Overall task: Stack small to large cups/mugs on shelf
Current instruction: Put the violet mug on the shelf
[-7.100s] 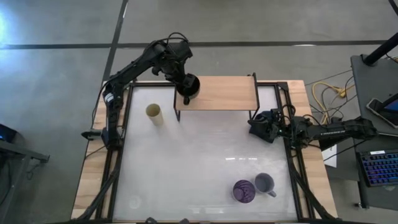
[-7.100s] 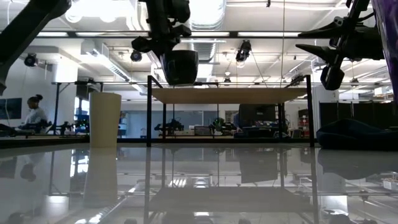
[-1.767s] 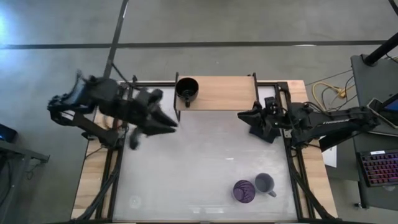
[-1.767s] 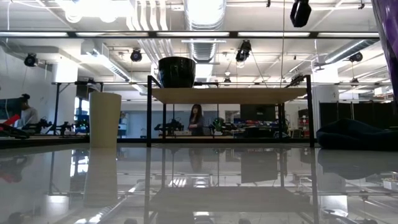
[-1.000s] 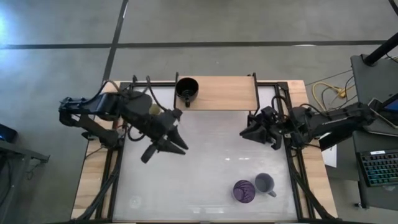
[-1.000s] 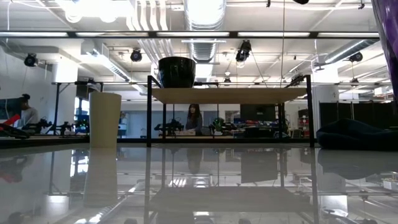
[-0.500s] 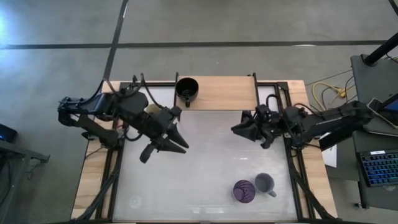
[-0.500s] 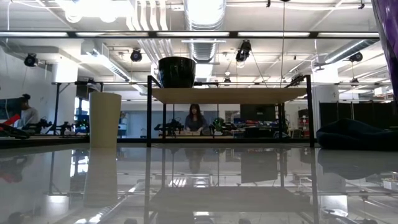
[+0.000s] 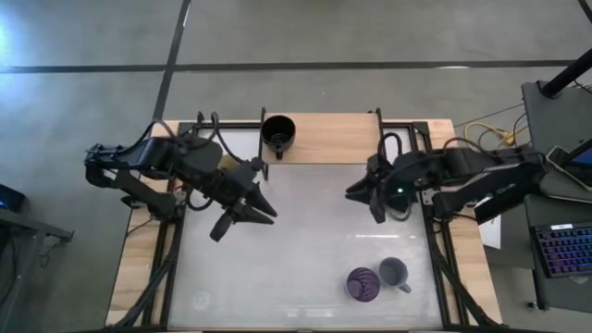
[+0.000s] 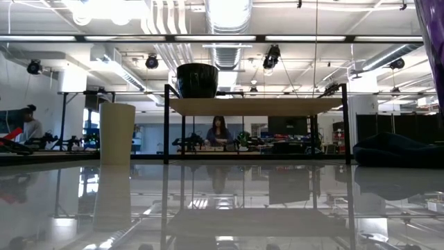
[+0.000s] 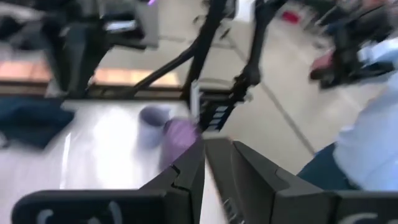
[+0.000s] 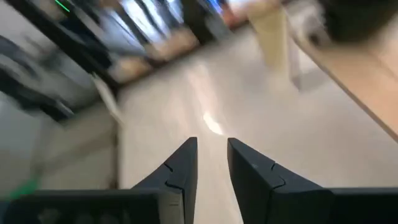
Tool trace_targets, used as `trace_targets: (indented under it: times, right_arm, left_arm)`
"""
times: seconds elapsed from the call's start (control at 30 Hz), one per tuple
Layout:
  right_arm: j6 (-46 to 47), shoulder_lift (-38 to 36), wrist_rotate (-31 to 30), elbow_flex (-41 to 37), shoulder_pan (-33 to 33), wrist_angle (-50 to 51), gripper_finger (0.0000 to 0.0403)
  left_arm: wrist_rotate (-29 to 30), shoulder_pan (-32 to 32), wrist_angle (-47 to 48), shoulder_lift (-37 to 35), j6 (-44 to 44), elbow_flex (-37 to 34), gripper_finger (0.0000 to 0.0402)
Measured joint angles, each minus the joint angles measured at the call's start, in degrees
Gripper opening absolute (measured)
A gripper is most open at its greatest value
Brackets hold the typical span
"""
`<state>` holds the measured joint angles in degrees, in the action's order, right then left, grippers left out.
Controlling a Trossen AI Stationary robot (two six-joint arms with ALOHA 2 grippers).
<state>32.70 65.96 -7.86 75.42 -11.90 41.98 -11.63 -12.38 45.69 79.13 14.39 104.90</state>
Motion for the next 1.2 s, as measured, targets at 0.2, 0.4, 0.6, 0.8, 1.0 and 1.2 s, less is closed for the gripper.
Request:
trace_targets:
  times: [0.2,0.4,0.6,0.8,1.0,1.2]
  right_arm:
    - [12.7,5.4,-0.3,12.6,-5.5,28.0,0.0082]
    - [35.8,9.3,0.3,13.2,-18.9,44.2,0.0082]
    - [69.4,11.4,-3.9,10.9,-36.5,47.7,0.0082]
    - [91.3,13.7,-4.3,5.7,-44.5,47.9,0.0082]
    - [93.8,15.1,-2.3,2.7,-42.9,44.0,0.0082]
    - [94.5,15.3,5.0,-2.7,-40.7,36.9,0.0082]
  left_arm:
    - [3.1,0.0,5.4,-0.1,-2.0,-0.2,0.0066]
    - [6.9,0.0,8.7,-0.2,-6.4,-0.3,0.0066]
    - [5.2,0.0,9.0,-1.2,-11.4,-0.3,0.0066]
    - [2.4,2.3,10.3,-2.4,-13.3,-2.5,0.0066]
    - [-0.3,4.8,8.8,-4.2,-12.0,-9.0,0.0066]
    - [-3.2,5.8,2.2,-6.3,-10.2,-15.2,0.0066]
